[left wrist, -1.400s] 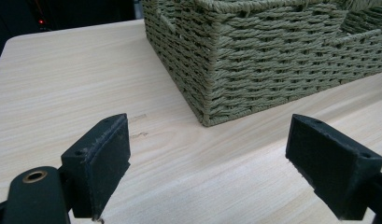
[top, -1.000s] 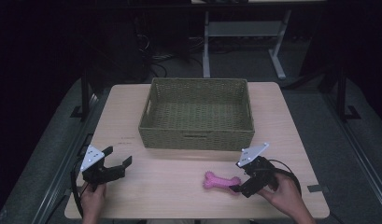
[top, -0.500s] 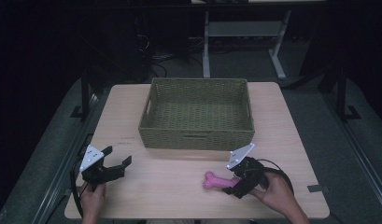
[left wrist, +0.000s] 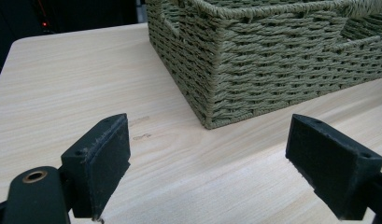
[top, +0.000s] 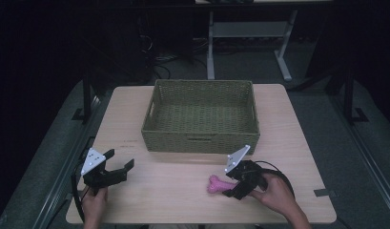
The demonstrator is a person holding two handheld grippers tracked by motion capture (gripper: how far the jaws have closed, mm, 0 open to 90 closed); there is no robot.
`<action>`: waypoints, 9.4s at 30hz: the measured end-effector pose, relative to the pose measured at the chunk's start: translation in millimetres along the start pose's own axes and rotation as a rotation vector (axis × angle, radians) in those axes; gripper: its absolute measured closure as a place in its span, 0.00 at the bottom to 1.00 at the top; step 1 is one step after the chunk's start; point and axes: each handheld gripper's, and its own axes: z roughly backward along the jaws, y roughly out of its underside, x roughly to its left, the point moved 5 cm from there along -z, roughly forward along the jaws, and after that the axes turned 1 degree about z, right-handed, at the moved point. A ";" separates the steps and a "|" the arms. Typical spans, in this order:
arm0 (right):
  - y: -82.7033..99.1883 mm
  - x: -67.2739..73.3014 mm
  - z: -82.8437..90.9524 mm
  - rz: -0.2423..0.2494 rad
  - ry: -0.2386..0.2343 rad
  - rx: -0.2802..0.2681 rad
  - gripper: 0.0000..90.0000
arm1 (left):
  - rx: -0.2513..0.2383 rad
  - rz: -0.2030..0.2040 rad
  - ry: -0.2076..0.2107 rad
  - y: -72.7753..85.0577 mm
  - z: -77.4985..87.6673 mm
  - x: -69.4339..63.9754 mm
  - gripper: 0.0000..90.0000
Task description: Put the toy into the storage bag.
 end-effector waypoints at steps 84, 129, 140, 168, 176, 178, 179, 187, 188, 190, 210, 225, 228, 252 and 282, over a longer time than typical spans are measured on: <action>-54.8 -50.0 64.2 0.041 -0.189 -0.007 0.65 | -0.013 0.022 0.004 -1.5 3.0 4.1 0.15; -101.3 -119.7 106.2 -0.018 -0.150 0.017 0.65 | -0.015 0.024 0.005 -1.5 2.7 4.8 0.15; -108.1 -136.9 107.2 -0.035 -0.144 0.010 0.65 | -0.015 0.024 0.003 -1.7 2.9 6.2 0.15; -98.7 -180.1 73.2 -0.134 -0.125 0.047 0.64 | -0.014 0.023 0.004 -1.8 1.1 5.5 0.15; -97.4 -185.2 61.4 -0.153 -0.124 0.070 0.64 | -0.017 0.028 0.003 -1.7 2.3 6.7 0.15; -97.2 -186.0 58.2 -0.156 -0.124 0.078 0.64 | -0.017 0.027 0.003 -1.7 2.5 6.7 0.15; -96.9 -186.3 56.2 -0.153 -0.123 0.080 0.64 | -0.017 0.027 0.003 -1.7 2.5 6.8 0.15; -87.6 -189.0 48.6 -0.176 -0.120 0.071 0.64 | -0.018 0.029 0.004 -1.7 2.9 6.8 0.15; -85.7 -188.7 47.9 -0.183 -0.123 0.079 0.64 | -0.018 0.029 0.004 -1.7 2.9 6.8 0.15; -84.4 -189.0 47.2 -0.179 -0.119 0.084 0.64 | -0.018 0.030 0.004 -1.7 2.8 7.2 0.15; -73.4 -188.8 30.2 -0.201 -0.127 0.113 0.64 | -0.016 0.026 0.008 -2.3 1.4 6.0 0.15; -75.7 -187.6 23.5 -0.207 -0.137 0.127 0.64 | -0.017 0.023 0.010 -2.5 1.1 5.7 0.15; -75.8 -187.9 23.7 -0.211 -0.139 0.123 0.64 | -0.017 0.023 0.009 -2.5 1.1 5.5 0.15; -74.7 -188.0 30.5 -0.243 -0.112 0.084 0.50 | -0.015 0.023 0.006 -2.2 1.4 6.4 0.15; -80.2 -164.1 70.9 -0.212 -0.045 0.000 0.41 | -0.023 0.028 0.011 -3.0 1.8 4.3 0.15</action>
